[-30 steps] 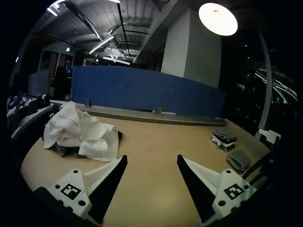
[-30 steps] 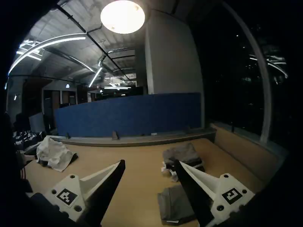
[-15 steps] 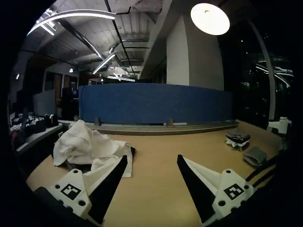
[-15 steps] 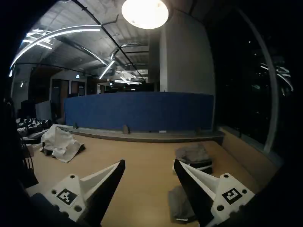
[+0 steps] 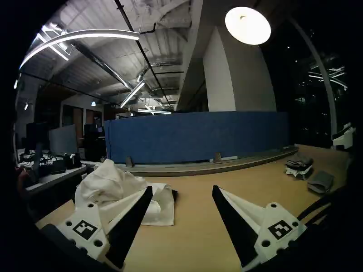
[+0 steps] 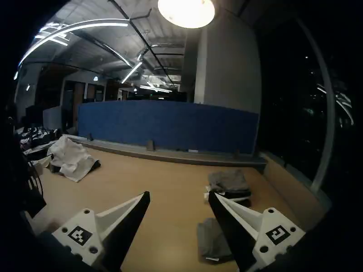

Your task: Fold towel

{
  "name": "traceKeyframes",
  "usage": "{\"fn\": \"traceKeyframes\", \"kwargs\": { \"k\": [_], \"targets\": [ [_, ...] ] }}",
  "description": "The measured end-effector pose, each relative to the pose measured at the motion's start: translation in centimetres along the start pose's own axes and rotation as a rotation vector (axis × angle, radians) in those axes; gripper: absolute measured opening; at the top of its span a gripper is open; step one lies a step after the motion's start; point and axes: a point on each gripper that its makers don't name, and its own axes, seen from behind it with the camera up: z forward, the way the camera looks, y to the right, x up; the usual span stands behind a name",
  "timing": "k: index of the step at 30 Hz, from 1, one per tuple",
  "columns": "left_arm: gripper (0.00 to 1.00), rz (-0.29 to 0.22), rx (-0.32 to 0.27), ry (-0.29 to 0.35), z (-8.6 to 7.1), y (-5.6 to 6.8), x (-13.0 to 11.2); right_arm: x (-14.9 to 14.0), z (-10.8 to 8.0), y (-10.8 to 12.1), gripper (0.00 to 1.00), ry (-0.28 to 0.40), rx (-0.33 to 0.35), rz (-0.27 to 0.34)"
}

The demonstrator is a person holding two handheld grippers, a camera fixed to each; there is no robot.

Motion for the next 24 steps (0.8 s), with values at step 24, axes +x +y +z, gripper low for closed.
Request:
{"fn": "traceKeyframes", "kwargs": {
  "k": [24],
  "targets": [
    [0.98,-0.031,0.024,0.066,0.8,-3.4,-5.3,-3.1,2.9,-3.3,1.0,-0.055,-0.006,-0.093]
  ]
}}
